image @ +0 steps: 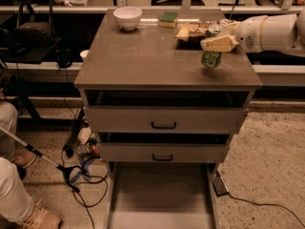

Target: Pick green can from bottom drawer and place on counter

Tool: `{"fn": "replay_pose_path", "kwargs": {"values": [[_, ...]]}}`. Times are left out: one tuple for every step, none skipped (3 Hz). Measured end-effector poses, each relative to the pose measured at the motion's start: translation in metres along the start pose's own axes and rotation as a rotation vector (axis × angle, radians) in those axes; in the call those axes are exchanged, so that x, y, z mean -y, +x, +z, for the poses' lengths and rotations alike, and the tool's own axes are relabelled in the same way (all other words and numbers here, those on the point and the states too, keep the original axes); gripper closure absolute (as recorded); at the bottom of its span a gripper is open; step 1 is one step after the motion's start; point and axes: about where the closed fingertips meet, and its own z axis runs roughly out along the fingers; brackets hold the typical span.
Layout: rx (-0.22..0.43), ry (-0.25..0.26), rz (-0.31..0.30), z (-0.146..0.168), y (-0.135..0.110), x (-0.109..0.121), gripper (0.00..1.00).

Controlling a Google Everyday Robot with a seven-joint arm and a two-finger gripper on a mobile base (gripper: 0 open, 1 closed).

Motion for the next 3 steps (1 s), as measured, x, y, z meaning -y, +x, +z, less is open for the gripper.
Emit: {"fn": "replay_pose_path", "kwargs": {"values": [[0.023, -0.011, 0.036, 0.012, 0.002, 0.005, 1.00], [0.040, -0.020, 0.065, 0.022, 0.004, 0.010, 1.00], [0.057, -0.023, 0.099, 0.030, 0.011, 0.015, 1.00]]}}
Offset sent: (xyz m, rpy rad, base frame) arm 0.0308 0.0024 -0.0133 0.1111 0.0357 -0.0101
